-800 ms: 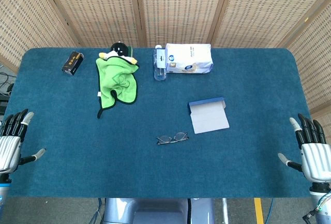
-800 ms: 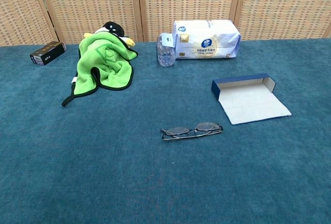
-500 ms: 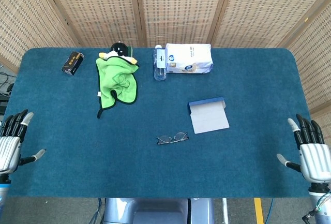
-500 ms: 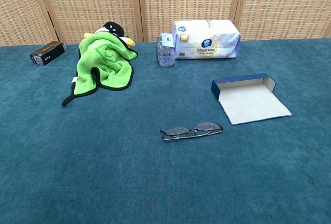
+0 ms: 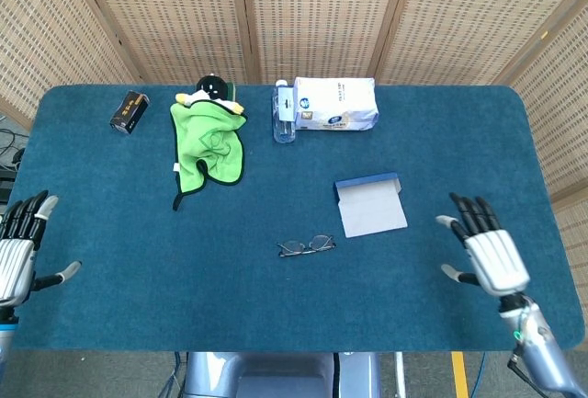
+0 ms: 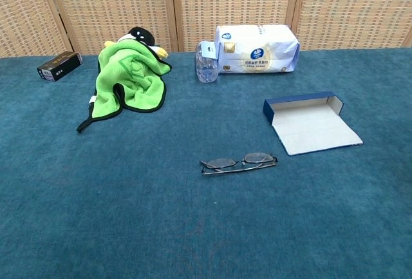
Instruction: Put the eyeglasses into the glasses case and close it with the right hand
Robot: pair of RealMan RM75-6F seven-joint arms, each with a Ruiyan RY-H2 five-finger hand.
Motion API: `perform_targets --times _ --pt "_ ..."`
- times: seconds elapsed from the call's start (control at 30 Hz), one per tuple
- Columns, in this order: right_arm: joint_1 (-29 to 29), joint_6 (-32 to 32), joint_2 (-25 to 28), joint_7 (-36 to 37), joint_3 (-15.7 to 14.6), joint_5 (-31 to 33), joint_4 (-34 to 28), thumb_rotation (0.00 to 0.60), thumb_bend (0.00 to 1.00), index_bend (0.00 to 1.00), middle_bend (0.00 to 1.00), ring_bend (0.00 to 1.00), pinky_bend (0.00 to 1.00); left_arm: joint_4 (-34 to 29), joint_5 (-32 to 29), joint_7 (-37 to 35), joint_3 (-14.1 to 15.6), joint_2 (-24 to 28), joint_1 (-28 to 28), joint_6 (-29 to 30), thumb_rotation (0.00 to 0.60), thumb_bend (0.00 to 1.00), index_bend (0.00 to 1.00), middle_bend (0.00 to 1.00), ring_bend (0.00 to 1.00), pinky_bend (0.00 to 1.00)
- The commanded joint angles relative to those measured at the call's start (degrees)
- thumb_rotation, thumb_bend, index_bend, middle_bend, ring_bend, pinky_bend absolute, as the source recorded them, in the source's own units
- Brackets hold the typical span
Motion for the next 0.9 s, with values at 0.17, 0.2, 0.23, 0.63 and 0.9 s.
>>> perform_targets --times 0.17,0.2,0.23,0.63,0.9 --pt "12.53 -13.87 -5.70 -3.66 3.49 -0.05 -1.40 0.600 0.35 0.36 0.00 0.00 0.00 -0.44 -3.30 -0.43 -1.69 0.49 -0.77 -2.08 0.600 0.00 0.00 0.00 0.00 0.00" --pt "13.47 -15.17 -6.24 -4.25 3.78 0.45 -1.29 0.600 0.35 0.37 0.00 0.00 0.00 -0.38 -3.69 -0.28 -1.88 0.44 -0.89 -2.31 0.600 0.00 0.00 0.00 0.00 0.00" --pt "14.79 -16.89 -7.20 -5.41 4.06 0.95 -1.04 0.600 0.35 0.37 0.00 0.00 0.00 -0.19 -4.23 -0.08 -2.11 0.32 -1.06 -2.71 0.600 0.00 0.00 0.00 0.00 0.00" --pt "23.14 -27.43 -18.57 -16.79 4.88 9.29 2.86 0.600 0.36 0.38 0.00 0.00 0.00 2.90 -7.68 1.22 -3.30 -1.60 -3.28 -7.19 0.600 0.00 0.00 0.00 0.00 0.00" --pt "24.53 -28.16 -21.42 -21.40 4.38 14.03 3.89 0.600 0.36 0.38 0.00 0.00 0.00 2.71 -6.83 1.21 -2.89 -1.68 -2.98 -6.47 0.600 0.00 0.00 0.00 0.00 0.00"
